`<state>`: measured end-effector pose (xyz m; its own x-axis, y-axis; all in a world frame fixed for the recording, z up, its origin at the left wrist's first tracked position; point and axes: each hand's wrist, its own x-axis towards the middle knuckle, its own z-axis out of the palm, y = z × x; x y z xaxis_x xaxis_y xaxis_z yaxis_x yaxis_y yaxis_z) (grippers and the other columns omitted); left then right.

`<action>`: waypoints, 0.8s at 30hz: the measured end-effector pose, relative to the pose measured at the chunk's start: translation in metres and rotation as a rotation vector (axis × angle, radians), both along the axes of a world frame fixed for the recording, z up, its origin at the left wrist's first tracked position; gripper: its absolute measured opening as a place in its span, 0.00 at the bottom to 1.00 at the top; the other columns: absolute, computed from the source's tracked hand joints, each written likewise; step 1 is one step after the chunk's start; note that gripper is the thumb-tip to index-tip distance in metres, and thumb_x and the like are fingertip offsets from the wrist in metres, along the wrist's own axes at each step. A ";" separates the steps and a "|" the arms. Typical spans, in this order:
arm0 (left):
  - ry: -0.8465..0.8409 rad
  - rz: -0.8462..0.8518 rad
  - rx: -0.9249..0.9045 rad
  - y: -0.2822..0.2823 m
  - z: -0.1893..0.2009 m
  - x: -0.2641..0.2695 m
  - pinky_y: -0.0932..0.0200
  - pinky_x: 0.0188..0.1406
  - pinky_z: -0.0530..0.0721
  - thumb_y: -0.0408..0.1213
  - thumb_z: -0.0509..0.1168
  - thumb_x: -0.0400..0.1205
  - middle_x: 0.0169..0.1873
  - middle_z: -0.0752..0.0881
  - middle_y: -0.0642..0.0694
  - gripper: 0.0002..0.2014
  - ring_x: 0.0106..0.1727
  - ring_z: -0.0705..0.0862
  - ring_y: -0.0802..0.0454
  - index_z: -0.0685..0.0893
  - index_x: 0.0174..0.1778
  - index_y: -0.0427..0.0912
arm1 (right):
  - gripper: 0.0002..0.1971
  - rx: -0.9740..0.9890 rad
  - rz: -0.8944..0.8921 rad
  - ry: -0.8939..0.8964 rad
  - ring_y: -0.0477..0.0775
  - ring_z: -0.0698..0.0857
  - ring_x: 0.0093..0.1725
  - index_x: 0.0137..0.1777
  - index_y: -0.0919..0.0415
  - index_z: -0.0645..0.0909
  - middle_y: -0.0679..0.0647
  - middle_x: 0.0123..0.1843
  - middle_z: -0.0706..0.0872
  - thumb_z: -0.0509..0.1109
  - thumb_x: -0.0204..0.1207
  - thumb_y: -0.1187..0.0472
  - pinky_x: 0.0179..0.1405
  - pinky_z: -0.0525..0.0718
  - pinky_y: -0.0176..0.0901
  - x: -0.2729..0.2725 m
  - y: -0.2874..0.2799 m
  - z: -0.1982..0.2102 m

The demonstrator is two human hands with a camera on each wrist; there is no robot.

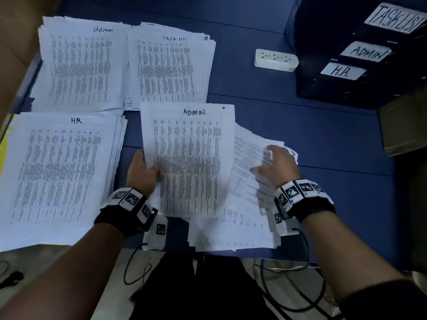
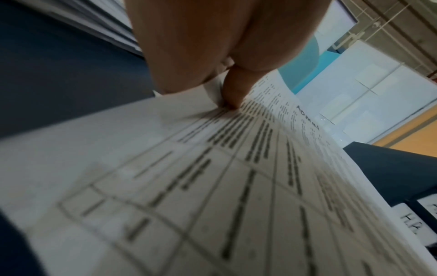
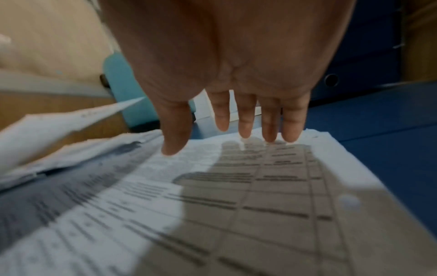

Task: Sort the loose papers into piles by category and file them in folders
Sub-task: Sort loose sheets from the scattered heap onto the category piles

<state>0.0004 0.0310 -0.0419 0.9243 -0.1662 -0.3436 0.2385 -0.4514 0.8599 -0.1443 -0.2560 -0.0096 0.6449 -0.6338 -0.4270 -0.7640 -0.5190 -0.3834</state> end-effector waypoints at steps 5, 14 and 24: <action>0.008 -0.026 0.091 0.009 -0.010 -0.004 0.49 0.45 0.82 0.27 0.61 0.81 0.40 0.85 0.44 0.07 0.42 0.83 0.44 0.79 0.45 0.45 | 0.41 -0.200 0.124 0.181 0.62 0.67 0.76 0.77 0.52 0.67 0.55 0.76 0.71 0.82 0.66 0.47 0.72 0.66 0.61 0.011 -0.010 -0.009; 0.032 0.022 -0.041 0.012 -0.012 -0.008 0.77 0.32 0.77 0.22 0.58 0.83 0.37 0.84 0.57 0.13 0.40 0.82 0.60 0.80 0.53 0.44 | 0.05 0.271 -0.230 -0.438 0.51 0.86 0.38 0.51 0.54 0.83 0.45 0.38 0.87 0.66 0.82 0.63 0.31 0.80 0.37 -0.016 -0.038 0.020; 0.140 0.075 -0.161 0.018 -0.021 -0.008 0.54 0.45 0.82 0.20 0.58 0.82 0.38 0.89 0.51 0.14 0.43 0.87 0.52 0.83 0.48 0.43 | 0.10 0.718 -0.374 -0.598 0.56 0.91 0.49 0.57 0.55 0.83 0.55 0.50 0.92 0.61 0.86 0.67 0.50 0.88 0.53 -0.007 0.017 -0.005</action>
<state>-0.0076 0.0492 -0.0633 0.8812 -0.1616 -0.4443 0.3887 -0.2872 0.8755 -0.1516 -0.2393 -0.0146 0.6907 -0.5591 -0.4586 -0.4106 0.2188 -0.8852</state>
